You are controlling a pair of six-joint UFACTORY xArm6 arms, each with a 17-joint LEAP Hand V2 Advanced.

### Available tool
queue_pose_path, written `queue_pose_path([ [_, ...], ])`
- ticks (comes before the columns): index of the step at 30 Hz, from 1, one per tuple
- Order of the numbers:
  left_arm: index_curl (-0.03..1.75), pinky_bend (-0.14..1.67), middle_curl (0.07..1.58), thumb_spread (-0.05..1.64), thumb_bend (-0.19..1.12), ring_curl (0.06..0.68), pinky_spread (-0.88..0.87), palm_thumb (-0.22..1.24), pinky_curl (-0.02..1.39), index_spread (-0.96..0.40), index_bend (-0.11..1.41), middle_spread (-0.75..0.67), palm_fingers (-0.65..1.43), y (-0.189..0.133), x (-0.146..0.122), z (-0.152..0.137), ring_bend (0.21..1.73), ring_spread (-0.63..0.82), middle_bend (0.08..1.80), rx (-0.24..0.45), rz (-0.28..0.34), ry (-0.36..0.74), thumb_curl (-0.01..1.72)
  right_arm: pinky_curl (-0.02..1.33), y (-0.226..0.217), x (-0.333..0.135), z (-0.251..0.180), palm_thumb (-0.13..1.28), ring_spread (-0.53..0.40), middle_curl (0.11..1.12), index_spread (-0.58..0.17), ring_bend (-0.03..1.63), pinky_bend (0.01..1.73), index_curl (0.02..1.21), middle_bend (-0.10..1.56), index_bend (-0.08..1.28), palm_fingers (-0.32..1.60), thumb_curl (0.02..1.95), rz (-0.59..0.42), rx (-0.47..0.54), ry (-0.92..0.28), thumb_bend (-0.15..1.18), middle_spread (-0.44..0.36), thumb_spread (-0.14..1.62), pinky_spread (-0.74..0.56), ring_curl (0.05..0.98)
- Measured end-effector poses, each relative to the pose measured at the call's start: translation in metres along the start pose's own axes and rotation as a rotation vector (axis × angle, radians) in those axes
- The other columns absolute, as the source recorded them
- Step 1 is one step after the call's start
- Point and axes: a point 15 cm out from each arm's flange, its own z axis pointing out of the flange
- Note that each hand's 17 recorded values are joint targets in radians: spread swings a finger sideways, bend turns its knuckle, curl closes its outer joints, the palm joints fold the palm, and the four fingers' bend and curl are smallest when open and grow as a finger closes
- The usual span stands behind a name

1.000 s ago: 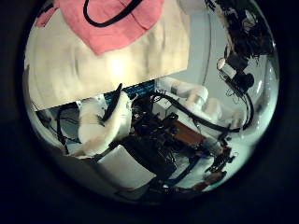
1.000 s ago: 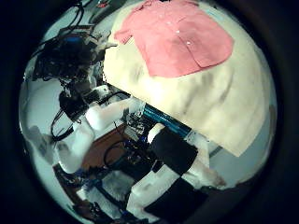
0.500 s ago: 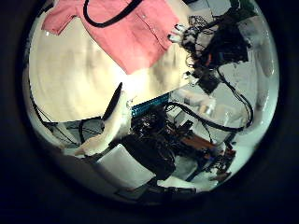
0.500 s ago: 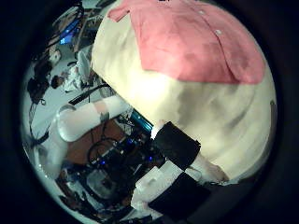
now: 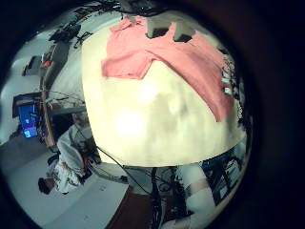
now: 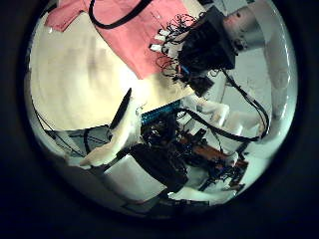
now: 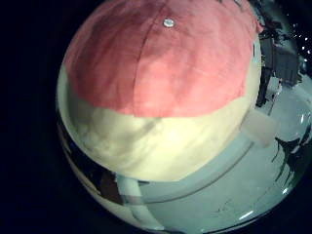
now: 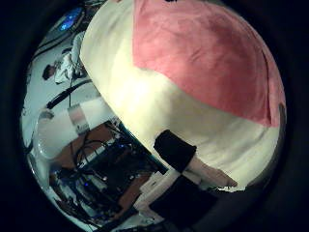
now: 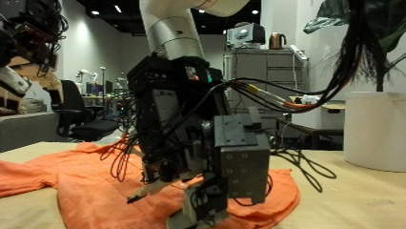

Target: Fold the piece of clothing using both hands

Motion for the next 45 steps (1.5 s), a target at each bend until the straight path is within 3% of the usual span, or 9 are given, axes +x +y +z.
queue_pose_path([
  [3,0.39,0.19,0.31,1.19,-0.02,0.209,0.42,0.46,0.29,0.04,0.19,0.15,0.16,0.002,0.001,0.0,0.4,0.4,0.18,-0.002,-0.001,0.0,0.31,0.26,0.002,0.004,0.004,0.4,0.132,0.34,-0.381,0.21,0.17,0.36,0.19,0.26,0.28,0.26,-0.016,-0.018,0.031,-0.04,0.004,1.09,0.27,0.246],
  [13,0.39,0.19,0.3,1.19,-0.02,0.213,0.42,0.46,0.3,0.04,0.19,0.14,0.15,0.003,0.002,-0.003,0.4,0.41,0.18,0.008,-0.002,-0.002,0.31,0.25,0.013,0.013,0.019,0.0,0.186,0.32,-0.412,0.15,0.18,0.41,0.18,0.38,0.17,0.18,-0.039,-0.09,0.097,-0.05,0.015,1.14,0.29,0.201],
  [16,0.39,0.19,0.3,1.19,-0.02,0.214,0.42,0.46,0.3,0.04,0.19,0.14,0.16,0.004,0.003,-0.002,0.4,0.41,0.18,0.007,-0.001,0.001,0.31,0.26,0.02,0.025,0.023,-0.05,0.196,0.32,-0.417,0.16,0.18,0.41,0.18,0.41,0.15,0.17,-0.023,-0.111,0.102,-0.05,0.021,1.14,0.3,0.186],
  [28,0.39,0.19,0.3,1.19,-0.02,0.216,0.43,0.46,0.3,0.04,0.19,0.15,0.16,0.002,0.014,-0.006,0.39,0.41,0.18,0.012,0.003,-0.003,0.31,0.26,0.094,0.063,0.046,-0.05,0.205,0.32,-0.416,0.17,0.18,0.42,0.19,0.49,0.13,0.14,0.039,-0.191,0.129,-0.04,0.034,1.15,0.3,0.16],
  [45,0.39,0.19,0.3,1.2,-0.02,0.217,0.43,0.47,0.29,0.04,0.19,0.16,0.16,-0.001,0.031,-0.011,0.39,0.41,0.18,0.014,0.012,-0.02,0.31,0.27,0.206,0.167,0.071,-0.05,0.206,0.32,-0.412,0.18,0.18,0.4,0.19,0.49,0.12,0.12,0.286,-0.255,0.116,-0.04,0.028,1.14,0.3,0.158],
])
